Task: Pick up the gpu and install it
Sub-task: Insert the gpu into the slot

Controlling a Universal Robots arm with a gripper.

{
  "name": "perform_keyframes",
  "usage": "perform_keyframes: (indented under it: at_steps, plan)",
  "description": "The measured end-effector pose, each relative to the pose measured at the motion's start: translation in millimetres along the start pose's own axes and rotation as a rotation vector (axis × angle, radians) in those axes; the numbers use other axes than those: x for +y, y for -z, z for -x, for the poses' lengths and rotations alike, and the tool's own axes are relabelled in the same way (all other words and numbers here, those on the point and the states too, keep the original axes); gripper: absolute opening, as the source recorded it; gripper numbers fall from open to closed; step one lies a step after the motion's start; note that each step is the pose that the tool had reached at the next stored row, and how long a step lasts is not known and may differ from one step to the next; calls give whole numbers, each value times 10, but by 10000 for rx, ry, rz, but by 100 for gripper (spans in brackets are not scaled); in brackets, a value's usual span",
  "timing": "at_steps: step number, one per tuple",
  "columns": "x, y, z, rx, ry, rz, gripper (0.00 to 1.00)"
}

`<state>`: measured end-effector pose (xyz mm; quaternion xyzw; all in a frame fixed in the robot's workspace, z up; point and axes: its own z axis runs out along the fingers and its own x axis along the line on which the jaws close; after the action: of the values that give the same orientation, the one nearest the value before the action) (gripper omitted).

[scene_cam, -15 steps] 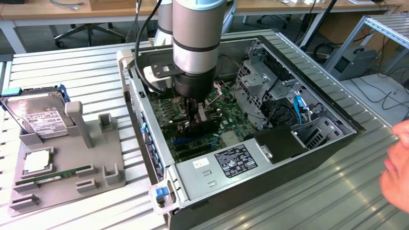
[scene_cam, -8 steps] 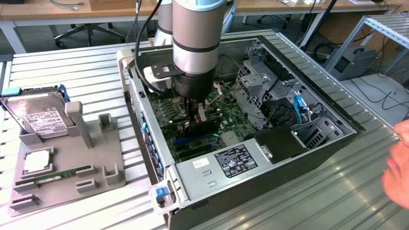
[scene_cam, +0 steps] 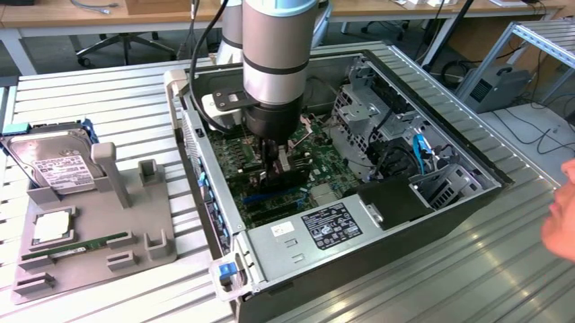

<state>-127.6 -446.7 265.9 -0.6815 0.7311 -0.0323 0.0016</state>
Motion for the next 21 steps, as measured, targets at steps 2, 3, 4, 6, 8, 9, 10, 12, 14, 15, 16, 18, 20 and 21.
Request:
perform_keyframes:
  at_steps: [2,3,4,6,8,9,10,12,14,15,16,18,20,21]
  plan:
    - [0,0,0,0,0,0,27]
    - [0,0,0,0,0,0,27]
    - [0,5,-1,1,0,0,27]
    - [-1,13,-1,-1,0,-1,27]
    - [-1,17,-1,-1,1,-1,27]
    - [-1,17,-1,-2,7,-1,27]
    - [-1,17,-1,-2,26,-1,27]
    - [-1,17,-1,-4,81,-3,27]
    - [-3,18,0,-6,147,-5,27]
    - [-5,17,0,-7,180,-6,27]
    - [-12,15,1,-12,247,-9,27]
    - [-23,13,1,-16,351,-12,27]
    - [-32,11,2,-20,427,-14,27]
    - [-34,10,3,-21,462,-15,27]
